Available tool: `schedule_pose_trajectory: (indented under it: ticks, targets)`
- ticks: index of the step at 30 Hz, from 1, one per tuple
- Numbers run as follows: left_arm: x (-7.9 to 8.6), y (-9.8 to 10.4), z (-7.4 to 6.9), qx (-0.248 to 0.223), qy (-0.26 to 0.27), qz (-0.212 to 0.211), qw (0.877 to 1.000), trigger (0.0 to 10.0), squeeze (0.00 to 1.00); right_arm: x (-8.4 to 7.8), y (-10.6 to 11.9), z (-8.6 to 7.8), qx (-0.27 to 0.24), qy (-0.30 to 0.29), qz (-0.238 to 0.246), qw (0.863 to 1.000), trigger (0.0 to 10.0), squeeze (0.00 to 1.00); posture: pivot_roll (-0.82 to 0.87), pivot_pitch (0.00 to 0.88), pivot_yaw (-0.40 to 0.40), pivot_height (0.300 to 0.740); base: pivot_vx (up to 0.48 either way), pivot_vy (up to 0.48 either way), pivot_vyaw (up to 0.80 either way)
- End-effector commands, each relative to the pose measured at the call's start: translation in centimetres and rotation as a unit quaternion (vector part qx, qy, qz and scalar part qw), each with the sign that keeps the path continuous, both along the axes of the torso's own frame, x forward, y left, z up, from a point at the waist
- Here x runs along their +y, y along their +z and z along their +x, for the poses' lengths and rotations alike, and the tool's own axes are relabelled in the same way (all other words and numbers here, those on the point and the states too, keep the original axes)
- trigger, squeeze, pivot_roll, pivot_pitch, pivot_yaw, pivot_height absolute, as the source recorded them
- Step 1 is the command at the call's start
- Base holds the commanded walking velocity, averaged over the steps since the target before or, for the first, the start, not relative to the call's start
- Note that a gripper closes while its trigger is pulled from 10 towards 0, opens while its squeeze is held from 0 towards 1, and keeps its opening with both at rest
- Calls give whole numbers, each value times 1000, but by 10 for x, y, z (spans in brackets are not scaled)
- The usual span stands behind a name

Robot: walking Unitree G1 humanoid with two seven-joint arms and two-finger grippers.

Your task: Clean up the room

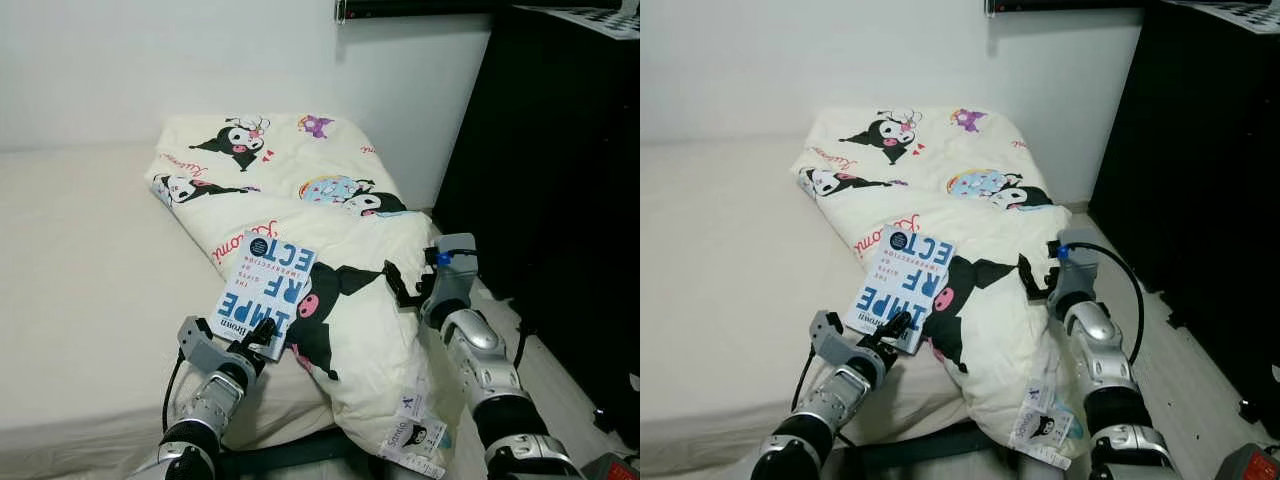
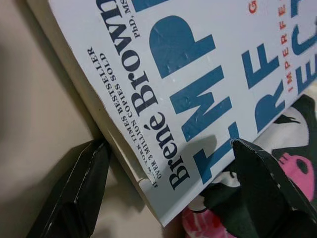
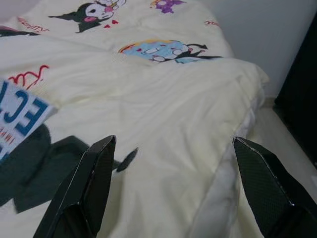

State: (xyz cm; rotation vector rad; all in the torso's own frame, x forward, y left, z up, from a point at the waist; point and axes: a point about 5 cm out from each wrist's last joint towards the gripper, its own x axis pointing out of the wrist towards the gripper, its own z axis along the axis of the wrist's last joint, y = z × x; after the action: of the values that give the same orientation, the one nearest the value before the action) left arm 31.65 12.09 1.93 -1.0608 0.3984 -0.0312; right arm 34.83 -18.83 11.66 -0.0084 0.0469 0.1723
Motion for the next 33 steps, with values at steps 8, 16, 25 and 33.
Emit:
schedule_pose_trajectory:
  ticks: [8, 16, 25, 33]
  targets:
    - [-11, -2, -2, 14, -17, 8, 1000, 8078, 0, 1, 3, -4, 4, 1, 9, 1000, 10000, 0, -101, 0, -21, 451, 0, 0, 0]
    - [-11, -6, -5, 20, -13, 18, 1000, 0, 0, 0, 3, -7, 6, -1, 9, 1000, 10000, 0, -106, 0, -21, 451, 0, 0, 0]
    - [-10, -6, -5, 32, 13, -7, 999, 0, 0, -5, 6, -9, 7, -12, 12, 1000, 10000, 0, -115, 0, -11, 451, 0, 0, 0]
    - [4, 19, 16, -27, 55, -52, 997, 0, 0, -6, 8, -8, 5, -16, 19, 1000, 10000, 0, -107, 0, -10, 451, 0, 0, 0]
